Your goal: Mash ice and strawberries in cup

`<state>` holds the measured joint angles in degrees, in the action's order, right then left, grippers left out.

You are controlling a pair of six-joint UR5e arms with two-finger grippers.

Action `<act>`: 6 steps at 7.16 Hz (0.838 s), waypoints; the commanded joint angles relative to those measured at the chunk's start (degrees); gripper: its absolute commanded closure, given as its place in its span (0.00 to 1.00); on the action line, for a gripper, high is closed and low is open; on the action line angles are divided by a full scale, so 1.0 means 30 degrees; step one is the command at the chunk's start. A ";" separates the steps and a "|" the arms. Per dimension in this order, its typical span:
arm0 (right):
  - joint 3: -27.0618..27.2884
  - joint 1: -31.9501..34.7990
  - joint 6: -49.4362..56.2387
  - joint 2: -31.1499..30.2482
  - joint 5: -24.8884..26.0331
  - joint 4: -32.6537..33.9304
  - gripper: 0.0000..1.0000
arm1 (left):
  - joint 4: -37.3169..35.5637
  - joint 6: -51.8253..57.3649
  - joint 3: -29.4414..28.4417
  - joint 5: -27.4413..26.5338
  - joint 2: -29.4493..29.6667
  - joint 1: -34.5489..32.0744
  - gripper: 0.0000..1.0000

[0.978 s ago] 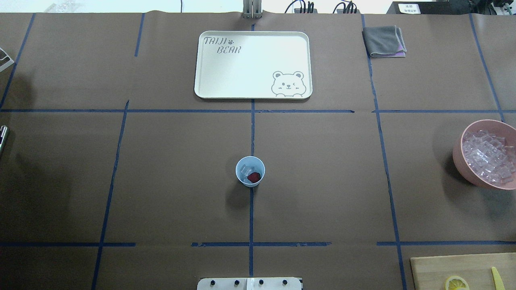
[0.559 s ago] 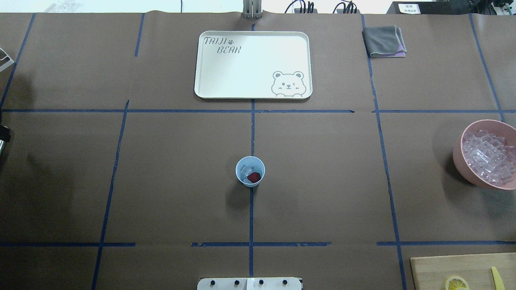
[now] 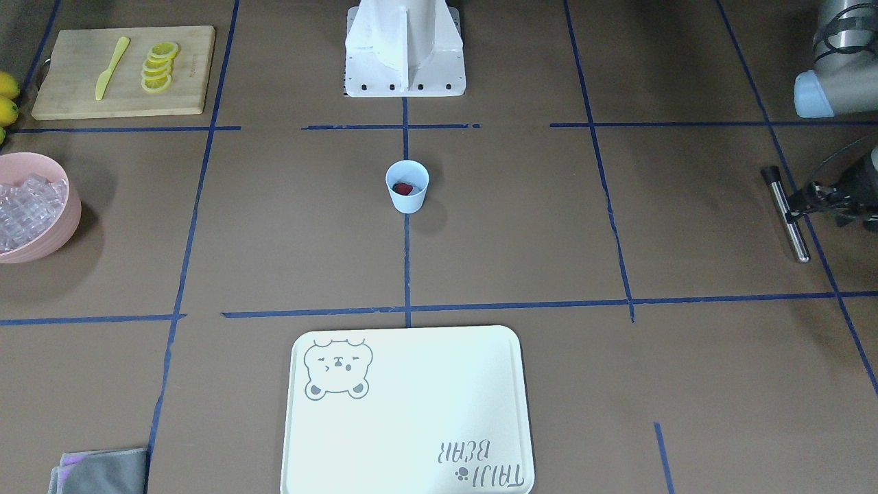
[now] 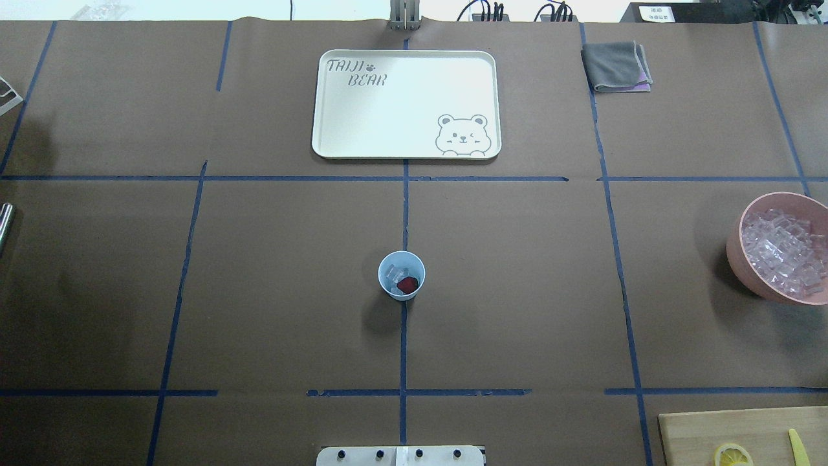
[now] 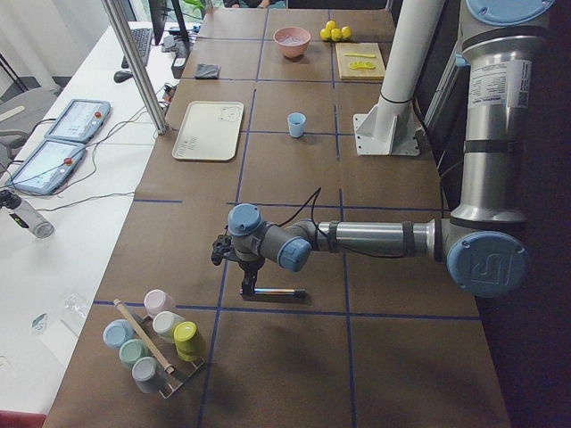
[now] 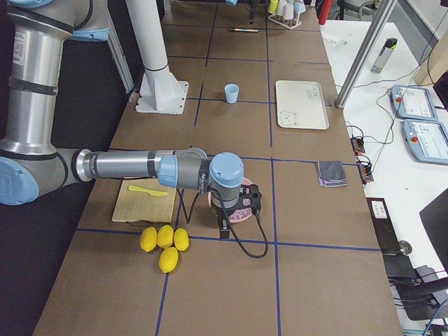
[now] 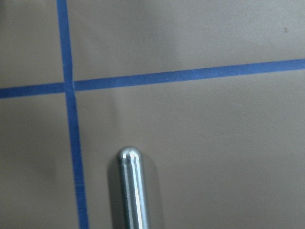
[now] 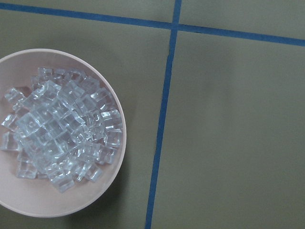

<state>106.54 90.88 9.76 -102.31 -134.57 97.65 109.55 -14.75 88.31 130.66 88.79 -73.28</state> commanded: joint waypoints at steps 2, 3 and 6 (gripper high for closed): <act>-0.0036 0.0000 0.0028 0.0030 0.0062 -0.0001 0.01 | -0.6908 0.5989 0.2404 0.0127 0.0166 -0.3951 0.00; -0.0036 0.0000 0.0028 0.0030 0.0062 -0.0001 0.01 | -0.8058 0.6118 0.2757 0.0156 0.0168 -0.4599 0.00; -0.0036 0.0000 0.0028 0.0030 0.0121 -0.0001 0.01 | -0.9240 0.7056 0.2906 0.1588 -0.0065 -0.7353 0.00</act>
<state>106.44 90.88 9.84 -102.22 -134.25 97.65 83.20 5.89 96.67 133.68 89.03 -92.35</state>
